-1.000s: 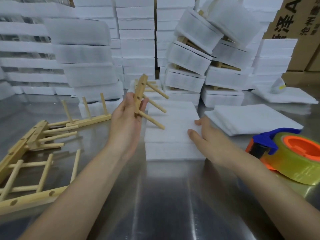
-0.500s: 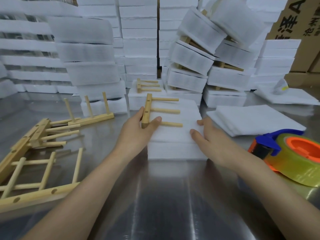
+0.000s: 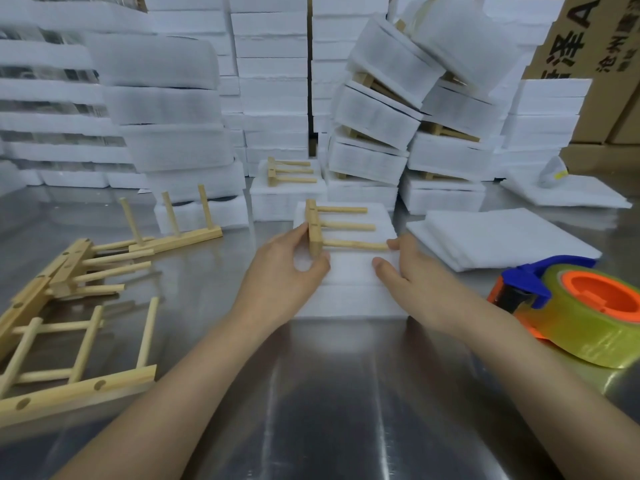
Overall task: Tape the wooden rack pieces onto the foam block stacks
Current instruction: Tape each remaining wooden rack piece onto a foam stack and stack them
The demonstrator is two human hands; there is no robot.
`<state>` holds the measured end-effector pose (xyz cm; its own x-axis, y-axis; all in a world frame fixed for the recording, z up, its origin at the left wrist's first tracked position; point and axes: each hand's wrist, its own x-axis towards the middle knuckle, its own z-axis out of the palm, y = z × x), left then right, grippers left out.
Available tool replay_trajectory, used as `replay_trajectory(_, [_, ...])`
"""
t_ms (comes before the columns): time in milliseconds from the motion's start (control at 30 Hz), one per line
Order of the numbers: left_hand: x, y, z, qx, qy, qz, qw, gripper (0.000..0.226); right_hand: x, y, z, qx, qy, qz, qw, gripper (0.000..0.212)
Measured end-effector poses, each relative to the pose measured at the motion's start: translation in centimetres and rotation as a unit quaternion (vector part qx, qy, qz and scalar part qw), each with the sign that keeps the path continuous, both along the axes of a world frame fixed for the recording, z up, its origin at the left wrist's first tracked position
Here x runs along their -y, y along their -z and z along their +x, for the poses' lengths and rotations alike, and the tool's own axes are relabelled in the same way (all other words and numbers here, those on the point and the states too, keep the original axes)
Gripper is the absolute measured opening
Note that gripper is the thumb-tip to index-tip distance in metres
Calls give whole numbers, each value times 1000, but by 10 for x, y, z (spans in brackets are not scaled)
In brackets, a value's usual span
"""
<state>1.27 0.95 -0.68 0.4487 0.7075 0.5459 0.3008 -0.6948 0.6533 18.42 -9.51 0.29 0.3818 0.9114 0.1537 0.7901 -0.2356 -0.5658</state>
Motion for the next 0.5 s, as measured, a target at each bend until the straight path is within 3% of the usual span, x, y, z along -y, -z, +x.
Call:
replay_trajectory(67, [5,-5,-1,1,16,-14,1000,21,0,0,0,-2,0,-1,1000,51])
replay_trajectory(167, [6,-2,0,9,40,1,999,32,0,0,0,-4,-3,-3,1000,51])
replay_trajectory(333, [0,0,1,-36,6,12,999,25,1,-1,0,-5,-7,-4,1000,52])
replay_trajectory(500, [1,3,2,-58,13,18,998,41,2,-3,-1,-12,-7,-8,1000,53])
